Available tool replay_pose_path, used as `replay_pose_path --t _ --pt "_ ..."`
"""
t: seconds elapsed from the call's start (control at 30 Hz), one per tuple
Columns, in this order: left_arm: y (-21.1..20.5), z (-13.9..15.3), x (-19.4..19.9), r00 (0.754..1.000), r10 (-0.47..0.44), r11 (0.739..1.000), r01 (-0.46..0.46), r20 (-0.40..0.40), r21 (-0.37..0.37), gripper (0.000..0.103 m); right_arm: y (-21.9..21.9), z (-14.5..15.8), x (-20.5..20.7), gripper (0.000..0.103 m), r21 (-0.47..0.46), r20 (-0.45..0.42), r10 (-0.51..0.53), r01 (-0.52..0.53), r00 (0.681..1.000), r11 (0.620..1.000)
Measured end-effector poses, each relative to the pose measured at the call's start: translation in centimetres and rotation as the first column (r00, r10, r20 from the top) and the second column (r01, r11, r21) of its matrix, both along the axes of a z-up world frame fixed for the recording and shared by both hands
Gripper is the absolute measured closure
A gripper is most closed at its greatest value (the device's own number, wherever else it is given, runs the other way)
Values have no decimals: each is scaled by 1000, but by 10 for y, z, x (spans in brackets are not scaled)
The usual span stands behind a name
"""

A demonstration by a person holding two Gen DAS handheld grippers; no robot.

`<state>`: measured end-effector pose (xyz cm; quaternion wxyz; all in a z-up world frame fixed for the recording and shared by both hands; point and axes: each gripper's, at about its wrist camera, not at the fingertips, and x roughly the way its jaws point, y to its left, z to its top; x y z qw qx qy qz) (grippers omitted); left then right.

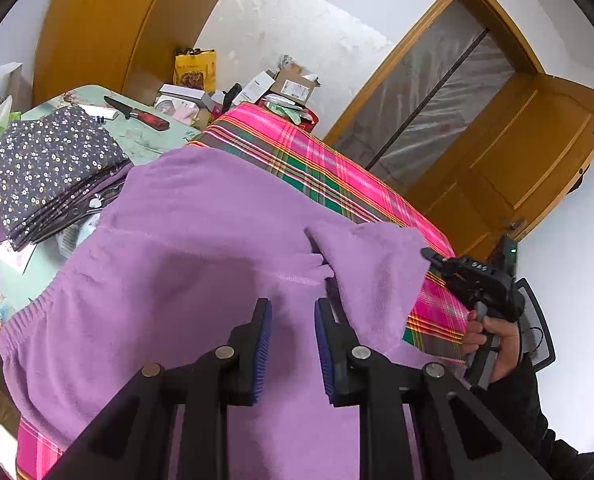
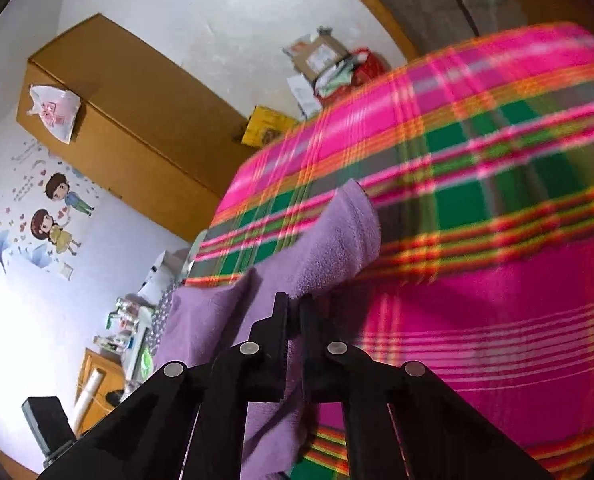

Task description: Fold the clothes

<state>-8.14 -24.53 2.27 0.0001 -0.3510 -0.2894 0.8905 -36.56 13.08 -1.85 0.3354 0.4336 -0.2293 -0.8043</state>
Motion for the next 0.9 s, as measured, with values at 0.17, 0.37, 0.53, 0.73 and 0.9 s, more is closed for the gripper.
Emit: replay_pose_path --t 0.17,0.37,0.53,0.73,0.9 --pt "2 1 0 1000 -8 1000 8 -8 -8 81 62 36 1 98 16 -104 -113 115 988 993" --pt "4 -2 -5 1000 -23 1000 23 -2 4 81 176 73 5 98 56 -193 -340 356 921 933" --pt "11 -4 -12 999 -49 999 49 1 7 81 254 82 14 98 111 -225 -491 523 841 845" --pt "20 -1 -15 997 -79 997 79 -2 -4 81 278 55 -13 92 277 -165 -489 516 857 811" --pt "23 2 -15 996 -85 996 85 2 -22 81 281 44 -4 69 314 -183 -494 527 850 790"
